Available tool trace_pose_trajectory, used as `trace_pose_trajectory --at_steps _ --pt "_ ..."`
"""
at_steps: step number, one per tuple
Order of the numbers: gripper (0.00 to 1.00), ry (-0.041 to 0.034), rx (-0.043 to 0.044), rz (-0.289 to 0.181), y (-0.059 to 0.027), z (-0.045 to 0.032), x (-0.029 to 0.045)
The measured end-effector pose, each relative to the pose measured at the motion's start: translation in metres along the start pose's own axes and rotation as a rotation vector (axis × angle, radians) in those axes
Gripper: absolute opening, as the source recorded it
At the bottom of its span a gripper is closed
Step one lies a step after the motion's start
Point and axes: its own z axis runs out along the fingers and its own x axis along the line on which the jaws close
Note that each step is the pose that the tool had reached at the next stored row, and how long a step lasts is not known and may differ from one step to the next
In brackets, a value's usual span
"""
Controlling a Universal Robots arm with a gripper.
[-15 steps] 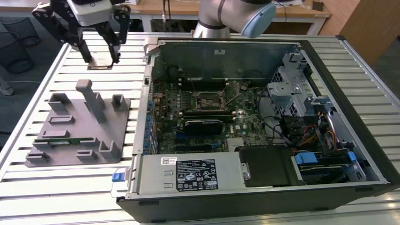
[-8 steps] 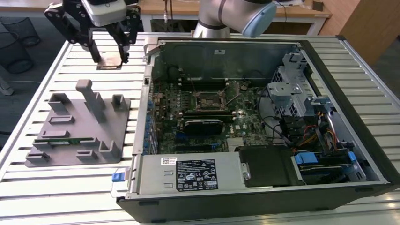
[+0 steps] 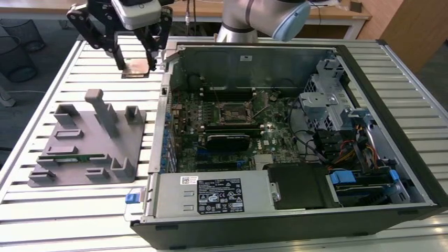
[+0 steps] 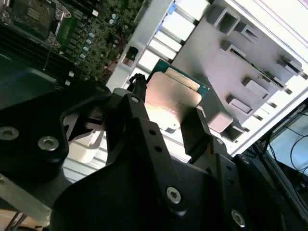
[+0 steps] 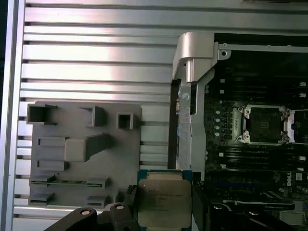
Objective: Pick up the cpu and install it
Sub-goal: 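Pick up the cpu and move it towards the insertion slot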
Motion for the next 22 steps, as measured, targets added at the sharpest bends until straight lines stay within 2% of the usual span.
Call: trace_pose_trajectory --at_steps 17,22 --pt "0.53 0.0001 0.0001 0.000 -0.0009 -0.0007 -0.0427" --pt "0.53 0.0000 0.0000 0.000 -0.0012 -0.0009 -0.0599"
